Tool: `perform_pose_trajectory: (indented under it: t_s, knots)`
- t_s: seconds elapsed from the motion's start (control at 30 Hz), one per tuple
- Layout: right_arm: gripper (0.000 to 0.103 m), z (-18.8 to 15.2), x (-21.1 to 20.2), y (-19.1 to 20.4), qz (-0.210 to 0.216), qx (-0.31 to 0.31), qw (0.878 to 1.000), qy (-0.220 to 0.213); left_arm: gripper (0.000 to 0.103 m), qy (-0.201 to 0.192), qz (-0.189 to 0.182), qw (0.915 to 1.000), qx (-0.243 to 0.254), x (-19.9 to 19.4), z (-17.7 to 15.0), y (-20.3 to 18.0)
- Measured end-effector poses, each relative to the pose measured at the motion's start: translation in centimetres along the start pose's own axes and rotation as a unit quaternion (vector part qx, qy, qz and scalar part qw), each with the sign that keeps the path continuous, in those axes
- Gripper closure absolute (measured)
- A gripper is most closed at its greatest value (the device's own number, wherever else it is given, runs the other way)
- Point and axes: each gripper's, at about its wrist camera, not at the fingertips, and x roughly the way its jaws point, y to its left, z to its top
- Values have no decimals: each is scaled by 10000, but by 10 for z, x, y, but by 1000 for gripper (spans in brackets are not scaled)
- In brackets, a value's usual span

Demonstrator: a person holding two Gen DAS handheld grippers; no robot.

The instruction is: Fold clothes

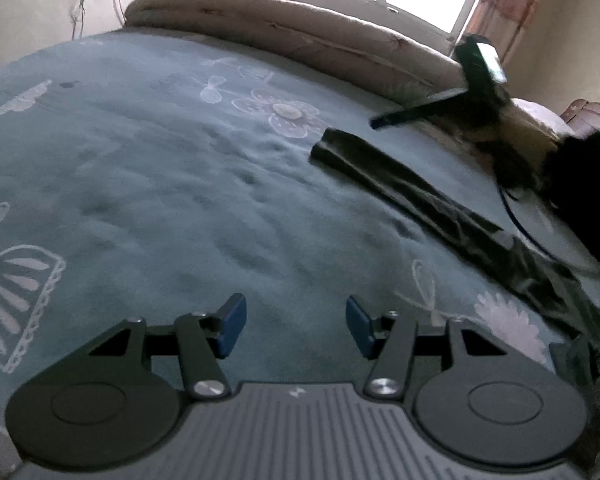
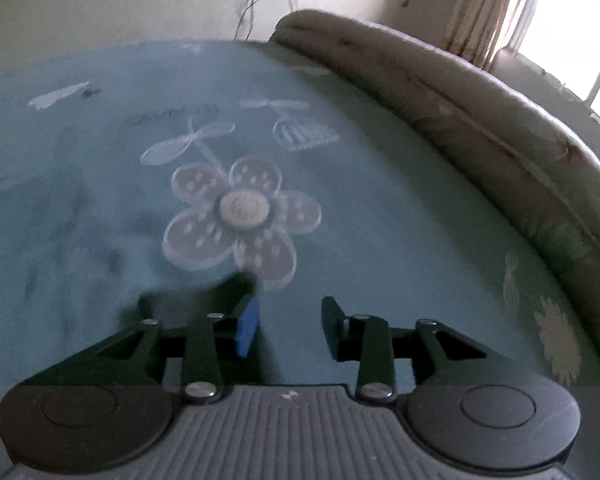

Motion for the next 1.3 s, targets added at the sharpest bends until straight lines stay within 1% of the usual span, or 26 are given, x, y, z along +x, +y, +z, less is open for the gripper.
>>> perform_pose_trajectory:
  t_s: [0.1, 0.17, 0.2, 0.27, 0.33, 0.37, 0.4, 0.5, 0.57, 0.63, 0.67, 0.7, 0.8, 0.87, 0.9, 0.97, 1.0, 1.03, 1.07, 1.13, 1.17, 1.23, 1.3]
  knots:
    - [61, -29, -29, -8, 75, 187, 9997, 138, 48, 55, -326, 9994, -97, 13, 16, 0]
    - [61, -56, -51, -8, 88, 348, 9991, 208, 48, 122, -574, 9980, -222, 26, 31, 1]
    - [60, -70, -62, -6, 128, 432, 9987, 255, 50, 154, -723, 9969, -283, 35, 41, 0]
    - [59, -100, -85, 3, 184, 665, 9970, 360, 51, 169, -1002, 9940, -407, 56, 61, -3]
    - [58, -127, -108, 15, 239, 936, 9943, 450, 52, 233, -1269, 9895, -659, 84, 83, -7]
    - [57, -140, -118, 23, 241, 1083, 9927, 480, 54, 275, -1382, 9869, -782, 98, 92, -9]
    - [56, -153, -127, 30, 240, 1229, 9909, 505, 58, 310, -1391, 9863, -830, 112, 101, -13]
    - [54, -188, -153, 52, 258, 1688, 9839, 522, 59, 392, -1265, 9869, -926, 151, 120, -27]
    - [54, -209, -167, 60, 307, 2030, 9772, 550, 59, 491, -1262, 9847, -1095, 175, 125, -28]
    - [54, -228, -181, 67, 332, 2349, 9698, 573, 59, 611, -1057, 9840, -1302, 194, 125, -24]
    - [54, -233, -187, 69, 268, 2440, 9677, 570, 60, 674, -942, 9832, -1408, 203, 125, -21]
    - [54, -239, -193, 70, 203, 2531, 9656, 566, 61, 652, -945, 9816, -1528, 208, 124, -18]
    - [54, -254, -213, 70, 101, 2854, 9571, 486, 60, 490, -1065, 9758, -1844, 216, 122, -10]
    - [54, -258, -222, 68, -29, 2998, 9529, 449, 60, 414, -1060, 9751, -1905, 222, 124, -10]
    - [54, -259, -226, 68, -77, 3000, 9529, 447, 60, 380, -1029, 9754, -1913, 225, 126, -11]
    - [54, -260, -233, 69, -173, 2970, 9537, 448, 63, 318, -940, 9763, -1925, 229, 128, -14]
    - [54, -259, -236, 69, -211, 2949, 9543, 443, 74, 313, -778, 9787, -1872, 230, 128, -16]
    - [54, -258, -237, 69, -221, 2938, 9547, 420, 97, 318, -569, 9816, -1793, 230, 129, -19]
    - [54, -257, -239, 68, -226, 2926, 9551, 397, 101, 315, -449, 9830, -1750, 229, 129, -19]
    - [53, -256, -241, 66, -216, 2892, 9563, 364, 102, 291, -288, 9837, -1752, 224, 130, -17]
    - [53, -254, -240, 66, -251, 2868, 9570, 367, 102, 233, -161, 9846, -1723, 218, 132, -16]
    - [53, -251, -241, 65, -306, 2811, 9584, 383, 102, 64, -44, 9875, -1573, 206, 139, -14]
    - [53, -250, -241, 64, -361, 2776, 9592, 390, 102, 160, 7, 9897, -1426, 202, 145, -11]
